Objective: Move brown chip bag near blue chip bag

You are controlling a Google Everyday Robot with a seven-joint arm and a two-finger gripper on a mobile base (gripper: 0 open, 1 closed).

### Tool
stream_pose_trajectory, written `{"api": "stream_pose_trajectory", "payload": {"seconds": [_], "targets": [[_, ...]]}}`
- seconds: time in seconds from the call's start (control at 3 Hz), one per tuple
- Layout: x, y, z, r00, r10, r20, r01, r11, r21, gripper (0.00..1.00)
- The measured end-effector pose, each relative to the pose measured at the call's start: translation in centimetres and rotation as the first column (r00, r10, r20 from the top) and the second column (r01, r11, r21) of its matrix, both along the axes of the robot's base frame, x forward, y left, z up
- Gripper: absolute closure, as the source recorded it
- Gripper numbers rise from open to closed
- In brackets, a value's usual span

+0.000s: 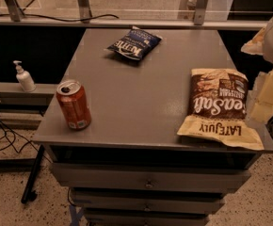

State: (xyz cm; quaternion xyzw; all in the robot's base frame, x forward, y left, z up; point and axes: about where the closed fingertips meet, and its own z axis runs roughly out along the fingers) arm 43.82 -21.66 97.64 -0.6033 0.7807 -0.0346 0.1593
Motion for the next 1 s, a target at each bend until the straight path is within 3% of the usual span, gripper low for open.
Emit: {"api": "stream_pose_trajectory", "payload": {"seconds": [0.33,0.67,1.0], "targets": [[0.0,0.0,0.0,1.0000,0.000,0.000,0.000,1.000,0.000,0.00],[1.1,-0.2,-0.2,0.9991,-0.006,0.043,0.005,1.000,0.014,0.00],[4.1,-1.0,-2.3,0.9955,-0.046,0.083,0.044,0.999,0.033,0.00]]}}
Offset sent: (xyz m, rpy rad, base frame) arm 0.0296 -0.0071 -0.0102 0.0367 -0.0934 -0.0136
